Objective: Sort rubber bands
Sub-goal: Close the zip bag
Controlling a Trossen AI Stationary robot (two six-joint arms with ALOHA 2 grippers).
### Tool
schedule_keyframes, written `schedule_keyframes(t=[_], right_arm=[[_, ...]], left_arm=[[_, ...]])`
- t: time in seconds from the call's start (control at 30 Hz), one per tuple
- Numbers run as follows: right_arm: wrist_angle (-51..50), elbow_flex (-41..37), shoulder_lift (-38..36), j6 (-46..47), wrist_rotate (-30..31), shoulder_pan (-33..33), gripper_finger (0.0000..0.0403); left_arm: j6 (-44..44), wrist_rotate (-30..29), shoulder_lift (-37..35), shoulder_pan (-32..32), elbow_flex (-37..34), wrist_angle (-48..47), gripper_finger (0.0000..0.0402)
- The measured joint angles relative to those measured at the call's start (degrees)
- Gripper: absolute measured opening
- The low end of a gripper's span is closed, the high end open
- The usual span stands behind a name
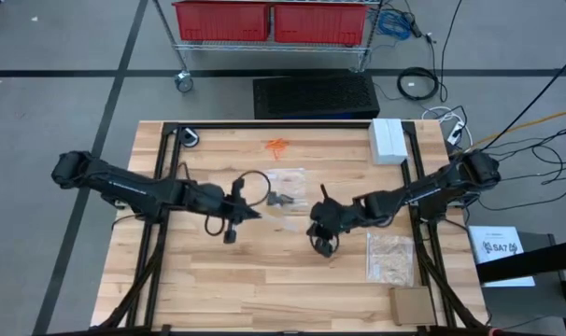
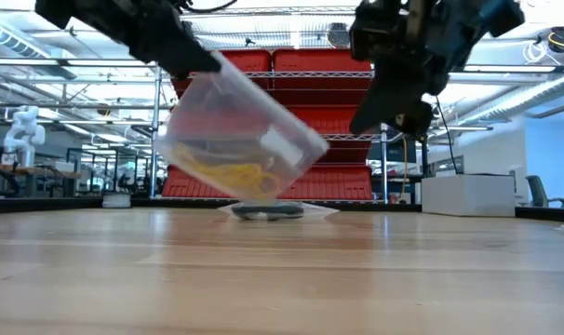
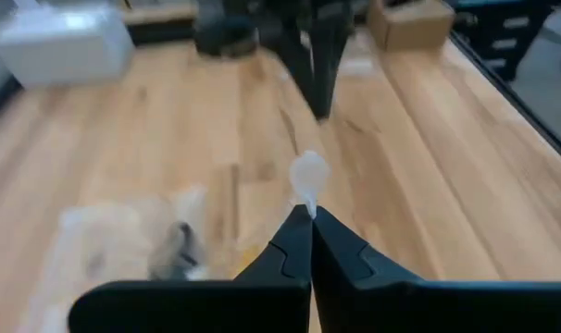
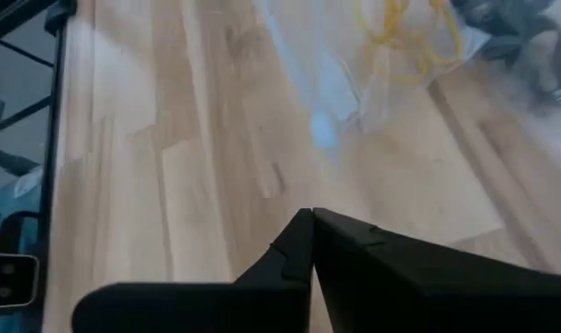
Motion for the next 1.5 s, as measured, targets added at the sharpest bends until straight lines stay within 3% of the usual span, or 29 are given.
schedule_keyframes(t=[0.17, 0.33, 0.57, 0.7, 0.87, 1.17, 1.5], right_arm=[[-1.1, 0.0, 0.0, 4.1, 1.5, 3.5, 0.0000], [-1.1, 0.0, 0.0, 9.9, 1.9, 6.7, 0.0000], [-1.9, 0.0, 2.0, 16.0, 4.5, 11.2, 0.0000], [-3.6, 0.0, 5.4, 20.2, 5.9, 12.9, 0.0000], [-3.2, 0.0, 9.0, 23.7, 4.9, 16.2, 0.0000], [-1.0, 0.3, 8.9, 31.3, 6.1, 24.5, 0.0000], [1.1, 0.3, 11.0, 34.6, 7.7, 28.4, 0.0000]], left_arm=[[-2.1, -3.5, 8.5, -3.5, 0.0, 2.6, 0.0000], [-6.4, -5.7, 18.3, -5.0, 0.0, 14.1, 0.0000], [-10.6, -2.1, 28.9, -7.0, 2.1, 30.3, 0.0002], [-12.2, 2.9, 34.5, -8.2, 5.7, 33.8, 0.0029], [-12.3, 3.5, 39.9, -9.6, 11.3, 33.8, 0.0090], [-15.2, 3.5, 43.6, -9.6, 15.6, 33.6, 0.0170], [-14.7, 3.5, 43.1, -9.4, 15.7, 32.6, 0.0181]])
